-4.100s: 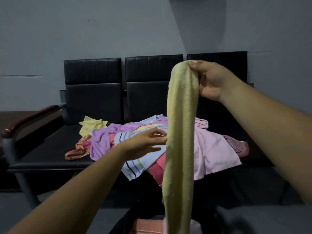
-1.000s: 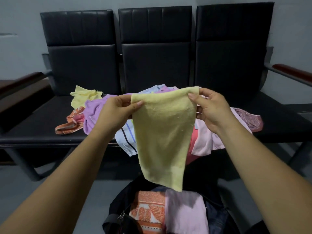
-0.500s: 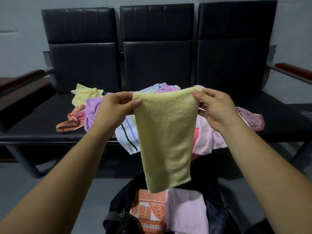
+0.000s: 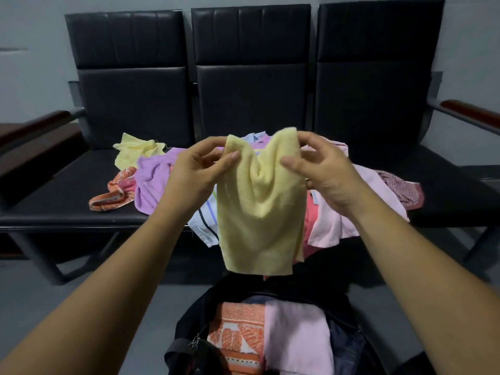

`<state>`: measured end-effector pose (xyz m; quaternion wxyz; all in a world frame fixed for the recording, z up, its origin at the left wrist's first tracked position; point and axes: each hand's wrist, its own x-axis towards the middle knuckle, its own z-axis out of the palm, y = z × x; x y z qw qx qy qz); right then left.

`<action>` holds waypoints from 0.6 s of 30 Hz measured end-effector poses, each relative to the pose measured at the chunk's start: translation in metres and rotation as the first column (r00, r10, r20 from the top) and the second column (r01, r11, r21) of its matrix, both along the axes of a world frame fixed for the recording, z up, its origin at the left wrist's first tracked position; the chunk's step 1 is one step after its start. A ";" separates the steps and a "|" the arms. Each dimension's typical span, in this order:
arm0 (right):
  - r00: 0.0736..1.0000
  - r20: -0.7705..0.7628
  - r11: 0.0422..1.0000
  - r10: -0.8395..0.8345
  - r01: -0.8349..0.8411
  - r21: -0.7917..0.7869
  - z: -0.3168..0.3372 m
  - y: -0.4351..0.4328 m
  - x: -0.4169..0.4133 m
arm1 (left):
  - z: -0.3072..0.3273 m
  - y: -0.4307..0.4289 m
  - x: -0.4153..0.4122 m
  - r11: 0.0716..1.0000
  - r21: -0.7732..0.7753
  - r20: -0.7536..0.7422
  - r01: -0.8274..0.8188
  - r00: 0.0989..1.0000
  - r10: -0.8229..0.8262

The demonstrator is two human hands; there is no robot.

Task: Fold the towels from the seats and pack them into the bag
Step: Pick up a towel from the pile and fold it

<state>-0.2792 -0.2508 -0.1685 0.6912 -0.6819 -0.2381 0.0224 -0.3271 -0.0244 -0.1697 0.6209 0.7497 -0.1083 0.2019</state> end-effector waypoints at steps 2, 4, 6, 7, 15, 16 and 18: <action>0.994 0.012 0.989 0.105 -0.103 -0.110 -0.006 0.010 -0.004 | 0.000 -0.005 -0.001 0.998 0.020 -0.002 0.056 0.998 -0.056; 0.992 0.004 0.981 0.128 -0.126 -0.151 -0.015 0.021 -0.007 | 0.001 -0.009 -0.003 0.991 0.060 -0.001 0.119 0.993 -0.120; 0.998 -0.016 0.991 0.066 -0.068 -0.119 -0.021 0.029 -0.006 | 0.002 -0.011 -0.005 0.984 0.072 -0.023 0.164 0.986 -0.163; 0.999 -0.022 0.995 0.024 -0.026 -0.098 -0.021 0.032 -0.006 | 0.002 -0.010 -0.005 0.981 0.064 -0.032 0.181 0.983 -0.179; 0.965 -0.256 0.921 0.054 0.051 0.386 -0.001 0.026 -0.002 | -0.013 0.001 -0.003 0.942 -0.049 -0.450 0.332 0.835 -0.318; 0.956 -0.289 0.917 0.047 0.073 0.392 -0.002 0.023 0.002 | -0.016 0.001 -0.005 0.929 -0.027 -0.486 0.369 0.807 -0.335; 0.930 -0.368 0.929 0.011 0.127 0.349 -0.006 0.016 0.008 | -0.018 -0.002 -0.007 0.913 -0.183 -0.473 0.364 0.782 -0.406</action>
